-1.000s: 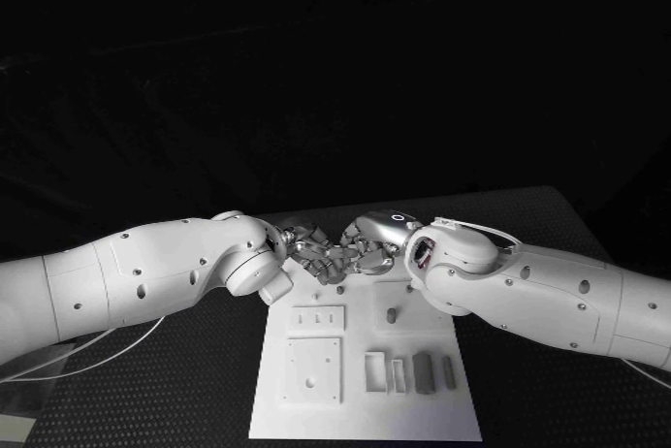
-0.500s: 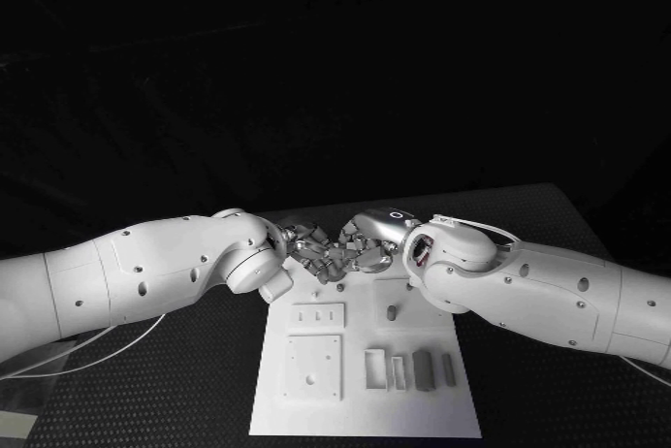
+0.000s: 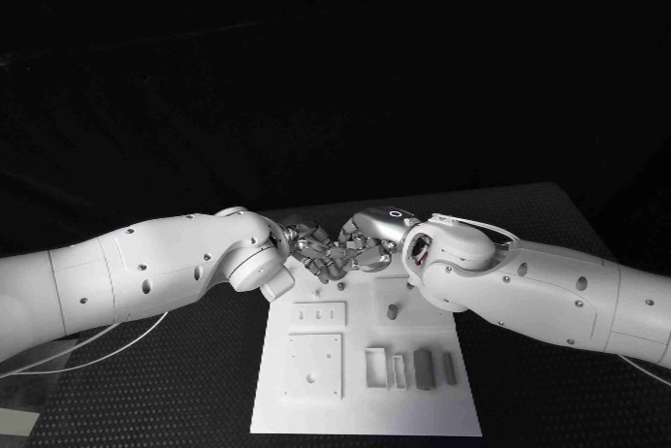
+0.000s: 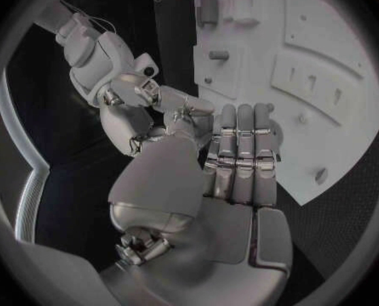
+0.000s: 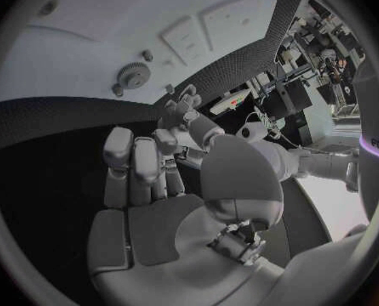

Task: Assemble the parts on the task board

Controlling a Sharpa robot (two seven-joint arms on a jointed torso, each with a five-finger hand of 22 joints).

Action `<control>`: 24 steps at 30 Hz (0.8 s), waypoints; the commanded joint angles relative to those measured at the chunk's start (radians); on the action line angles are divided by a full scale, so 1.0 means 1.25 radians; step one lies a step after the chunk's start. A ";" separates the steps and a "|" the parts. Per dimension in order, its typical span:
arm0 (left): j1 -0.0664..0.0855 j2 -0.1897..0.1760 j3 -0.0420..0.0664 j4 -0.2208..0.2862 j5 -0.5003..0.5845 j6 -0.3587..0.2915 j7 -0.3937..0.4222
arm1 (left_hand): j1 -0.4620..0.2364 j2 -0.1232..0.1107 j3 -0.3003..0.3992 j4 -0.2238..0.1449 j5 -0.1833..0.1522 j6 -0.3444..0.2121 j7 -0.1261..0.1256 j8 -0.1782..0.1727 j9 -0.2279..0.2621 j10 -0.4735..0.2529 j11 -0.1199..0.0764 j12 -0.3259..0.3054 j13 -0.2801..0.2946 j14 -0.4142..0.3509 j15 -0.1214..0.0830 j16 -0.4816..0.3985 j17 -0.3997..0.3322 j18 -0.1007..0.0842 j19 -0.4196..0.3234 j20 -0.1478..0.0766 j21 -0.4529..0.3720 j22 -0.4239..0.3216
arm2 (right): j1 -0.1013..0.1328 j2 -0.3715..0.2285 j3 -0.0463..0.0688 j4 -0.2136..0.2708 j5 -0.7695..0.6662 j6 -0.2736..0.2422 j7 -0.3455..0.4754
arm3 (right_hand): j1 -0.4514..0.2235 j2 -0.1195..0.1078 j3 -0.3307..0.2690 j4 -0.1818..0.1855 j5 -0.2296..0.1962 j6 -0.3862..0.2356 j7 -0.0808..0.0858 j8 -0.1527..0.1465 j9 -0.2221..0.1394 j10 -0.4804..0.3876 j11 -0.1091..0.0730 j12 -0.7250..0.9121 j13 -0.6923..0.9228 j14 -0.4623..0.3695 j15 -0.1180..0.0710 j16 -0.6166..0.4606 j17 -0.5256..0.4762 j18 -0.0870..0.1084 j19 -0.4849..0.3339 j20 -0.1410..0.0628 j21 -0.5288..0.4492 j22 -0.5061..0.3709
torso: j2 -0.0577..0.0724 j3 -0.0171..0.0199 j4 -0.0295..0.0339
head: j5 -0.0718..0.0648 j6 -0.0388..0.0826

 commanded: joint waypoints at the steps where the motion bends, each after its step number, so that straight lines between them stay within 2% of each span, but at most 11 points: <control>1: 0.001 0.003 0.002 0.005 -0.003 0.013 0.009 | 0.017 0.000 0.003 0.000 0.021 0.007 0.001 -0.003 -0.002 0.007 -0.001 -0.004 0.002 0.008 0.000 0.003 0.001 0.004 0.007 -0.001 0.003 0.002 | -0.002 0.002 0.000 0.005 -0.008 0.010 0.008 | -0.004 -0.001 0.003 0.002 0.001 0.071 0.007 0.002 0.001 0.001 -0.005 0.001 -0.001 0.000 -0.005 -0.002 -0.001 0.068 0.000 -0.006 0.002 0.010 | 0.001 -0.0004 0.0005 | 0.000 -0.001; 3: 0.001 0.003 0.002 0.004 -0.003 0.011 0.008 | 0.040 0.004 0.005 -0.001 0.040 0.010 0.000 -0.002 -0.002 0.009 -0.002 -0.004 0.004 0.010 -0.001 0.005 0.002 0.004 0.008 -0.001 0.002 0.004 | -0.002 0.002 0.000 0.005 -0.008 0.011 0.008 | -0.004 -0.001 0.003 0.002 0.001 0.071 0.007 0.002 0.001 0.001 -0.005 0.001 -0.001 0.000 -0.006 -0.002 -0.001 0.068 0.000 -0.006 0.002 0.010 | 0.001 -0.0002 0.0002 | 0.000 -0.002; 5: 0.001 0.002 0.002 0.003 -0.003 0.009 0.009 | 0.064 0.010 0.008 -0.001 0.048 0.012 0.000 -0.003 -0.003 0.010 -0.002 -0.004 0.006 0.010 -0.002 0.005 0.002 0.003 0.008 -0.002 0.002 0.006 | -0.002 0.002 0.000 0.005 -0.008 0.012 0.009 | -0.004 -0.001 0.003 0.002 0.001 0.071 0.007 0.002 0.001 0.001 -0.005 0.001 -0.001 0.000 -0.006 -0.002 -0.001 0.068 0.000 -0.006 0.002 0.010 | 0.001 -0.0001 -0.0001 | 0.000 -0.002; 6: 0.001 0.002 0.002 0.003 -0.003 0.010 0.009 | 0.082 0.005 0.032 0.001 0.017 0.014 0.000 -0.003 -0.003 0.011 -0.002 -0.004 0.007 0.011 -0.002 0.006 0.002 0.003 0.011 -0.001 0.002 0.007 | -0.002 0.002 0.000 0.005 -0.008 0.012 0.009 | -0.004 -0.001 0.003 0.001 0.001 0.071 0.007 0.002 0.002 0.001 -0.005 0.001 -0.001 0.000 -0.006 -0.002 -0.001 0.068 0.000 -0.006 0.002 0.010 | 0.000 -0.0001 -0.0002 | 0.000 -0.002; 7: 0.001 0.002 0.002 0.003 -0.003 0.009 0.010 | 0.084 -0.009 0.082 -0.001 -0.006 0.014 0.000 -0.004 -0.004 0.011 -0.002 -0.006 0.008 0.011 0.000 0.005 0.002 0.001 0.011 0.000 -0.001 0.007 | -0.002 0.001 0.000 0.005 -0.008 0.013 0.009 | -0.004 -0.001 0.003 0.001 0.001 0.072 0.007 0.002 0.002 0.001 -0.005 0.001 -0.001 0.000 -0.006 -0.002 -0.001 0.068 0.000 -0.006 0.002 0.010 | 0.000 -0.0001 -0.0002 | 0.000 -0.002; 14: 0.001 -0.005 0.002 0.003 0.007 0.013 0.016 | 0.119 0.008 0.141 -0.003 0.019 0.019 -0.002 -0.006 -0.006 0.014 -0.004 -0.005 0.013 0.013 -0.002 0.007 0.004 -0.001 0.007 -0.002 -0.007 0.010 | -0.004 0.000 0.000 0.000 -0.008 0.018 0.009 | -0.004 -0.001 0.004 0.001 0.001 0.072 0.007 0.002 0.002 0.001 -0.005 0.001 -0.001 0.000 -0.006 -0.002 -0.001 0.068 0.000 -0.006 0.002 0.010 | 0.000 -0.0003 0.0000 | 0.000 -0.003; 17: 0.001 -0.007 0.002 0.002 0.009 0.016 0.018 | 0.141 0.012 0.167 -0.003 0.006 0.020 -0.003 -0.006 -0.006 0.014 -0.004 -0.005 0.015 0.013 -0.002 0.008 0.005 -0.003 0.005 -0.002 -0.010 0.013 | -0.005 -0.001 0.000 -0.003 -0.008 0.018 0.009 | -0.004 -0.001 0.004 0.001 0.001 0.072 0.007 0.002 0.002 0.001 -0.005 0.001 -0.001 0.000 -0.006 -0.003 -0.002 0.068 0.000 -0.006 0.002 0.010 | 0.000 -0.0003 0.0002 | 0.000 -0.003; 24: 0.001 -0.012 0.002 0.001 0.019 0.021 0.018 | 0.147 0.012 0.181 -0.003 0.004 0.024 -0.004 -0.005 -0.005 0.017 -0.005 -0.004 0.017 0.015 -0.003 0.010 0.007 -0.004 0.006 -0.003 -0.011 0.015 | -0.005 -0.002 0.000 -0.007 -0.008 0.020 0.009 | -0.004 -0.001 0.004 0.001 0.001 0.072 0.007 0.002 0.002 0.001 -0.005 0.002 -0.002 0.000 -0.006 -0.003 -0.002 0.068 0.000 -0.006 0.002 0.010 | 0.001 -0.0002 0.0000 | 0.000 -0.003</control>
